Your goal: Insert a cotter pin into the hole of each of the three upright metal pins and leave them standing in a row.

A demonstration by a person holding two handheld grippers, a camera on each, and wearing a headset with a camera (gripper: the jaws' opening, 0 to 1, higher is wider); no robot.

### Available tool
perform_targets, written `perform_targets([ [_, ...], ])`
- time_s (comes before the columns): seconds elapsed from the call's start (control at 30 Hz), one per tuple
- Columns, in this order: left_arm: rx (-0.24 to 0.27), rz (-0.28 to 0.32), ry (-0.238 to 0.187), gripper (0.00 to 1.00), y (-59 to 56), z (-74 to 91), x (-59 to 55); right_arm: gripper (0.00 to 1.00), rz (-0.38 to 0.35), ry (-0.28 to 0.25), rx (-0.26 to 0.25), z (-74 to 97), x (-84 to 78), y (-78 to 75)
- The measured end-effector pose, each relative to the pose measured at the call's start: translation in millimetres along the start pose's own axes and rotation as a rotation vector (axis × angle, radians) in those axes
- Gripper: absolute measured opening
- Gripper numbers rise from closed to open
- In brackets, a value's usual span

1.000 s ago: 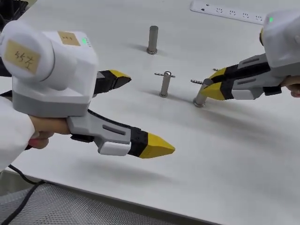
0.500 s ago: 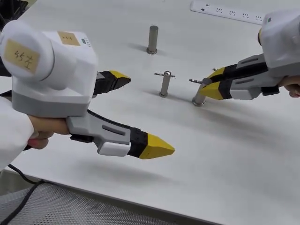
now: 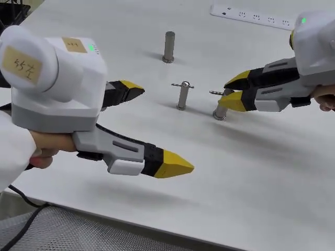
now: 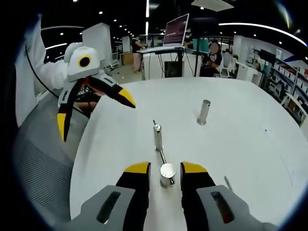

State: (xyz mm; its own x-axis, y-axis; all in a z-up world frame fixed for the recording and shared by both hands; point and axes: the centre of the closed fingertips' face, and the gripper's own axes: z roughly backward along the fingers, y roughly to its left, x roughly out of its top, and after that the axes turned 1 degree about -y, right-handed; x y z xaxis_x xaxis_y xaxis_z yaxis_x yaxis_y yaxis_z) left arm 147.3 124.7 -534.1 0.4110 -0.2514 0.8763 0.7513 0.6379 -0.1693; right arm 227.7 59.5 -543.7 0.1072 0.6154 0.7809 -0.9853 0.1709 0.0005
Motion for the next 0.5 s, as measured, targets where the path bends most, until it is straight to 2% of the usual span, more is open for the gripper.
perform_targets([
  [0.2, 0.007, 0.0, -0.002, 0.99, 0.0, 3.6, 3.7, 0.26, -0.008, -0.019, -0.017, 14.2, 5.3, 8.4],
  [0.27, 0.012, 0.001, -0.008, 0.99, 0.8, 4.9, 5.5, 0.28, -0.017, -0.028, -0.03, 19.6, 2.6, 7.4],
  [0.37, 0.019, 0.008, -0.027, 0.99, 0.2, 7.8, 11.8, 0.3, -0.051, -0.051, -0.044, 30.3, 2.8, 12.2],
  [0.43, 0.021, 0.016, -0.035, 0.99, 0.7, 9.0, 13.3, 0.31, -0.1, -0.062, -0.049, 36.0, 2.3, 17.9],
  [0.5, 0.022, 0.021, -0.04, 0.99, 1.2, 10.2, 14.5, 0.34, -0.123, -0.096, -0.064, 41.0, 2.4, 17.8],
])
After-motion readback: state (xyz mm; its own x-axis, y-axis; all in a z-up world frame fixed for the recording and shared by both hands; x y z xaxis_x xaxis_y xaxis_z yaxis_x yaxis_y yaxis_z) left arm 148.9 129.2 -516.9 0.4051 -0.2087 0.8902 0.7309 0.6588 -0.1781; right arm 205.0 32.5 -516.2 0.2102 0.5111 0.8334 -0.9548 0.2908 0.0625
